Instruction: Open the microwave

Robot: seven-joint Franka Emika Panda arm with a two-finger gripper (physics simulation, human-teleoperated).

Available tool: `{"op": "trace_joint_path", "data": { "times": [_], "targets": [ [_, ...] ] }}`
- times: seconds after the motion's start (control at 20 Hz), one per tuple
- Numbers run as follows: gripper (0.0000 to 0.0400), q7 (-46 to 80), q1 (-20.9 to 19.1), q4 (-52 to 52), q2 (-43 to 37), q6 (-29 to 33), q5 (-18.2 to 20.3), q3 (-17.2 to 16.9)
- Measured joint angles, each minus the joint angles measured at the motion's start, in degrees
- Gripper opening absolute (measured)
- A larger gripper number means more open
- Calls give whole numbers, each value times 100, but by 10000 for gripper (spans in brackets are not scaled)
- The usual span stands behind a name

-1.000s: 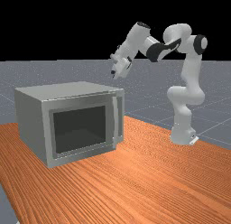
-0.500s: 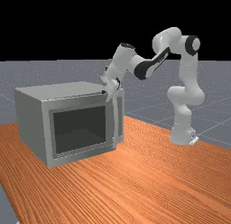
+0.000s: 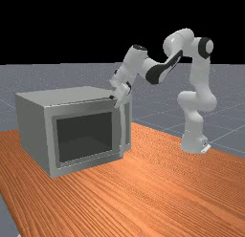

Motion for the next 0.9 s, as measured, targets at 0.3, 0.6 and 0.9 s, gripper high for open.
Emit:
{"op": "trace_joint_path", "data": {
  "times": [0.3, 0.6, 0.9],
  "targets": [
    [400, -271, -108, 408, -222, -555, 360, -168],
    [400, -1142, -107, 901, 154, -799, 1327, -343],
    [399, -1551, -315, 937, 704, -430, 1681, -556]
  ]
}}
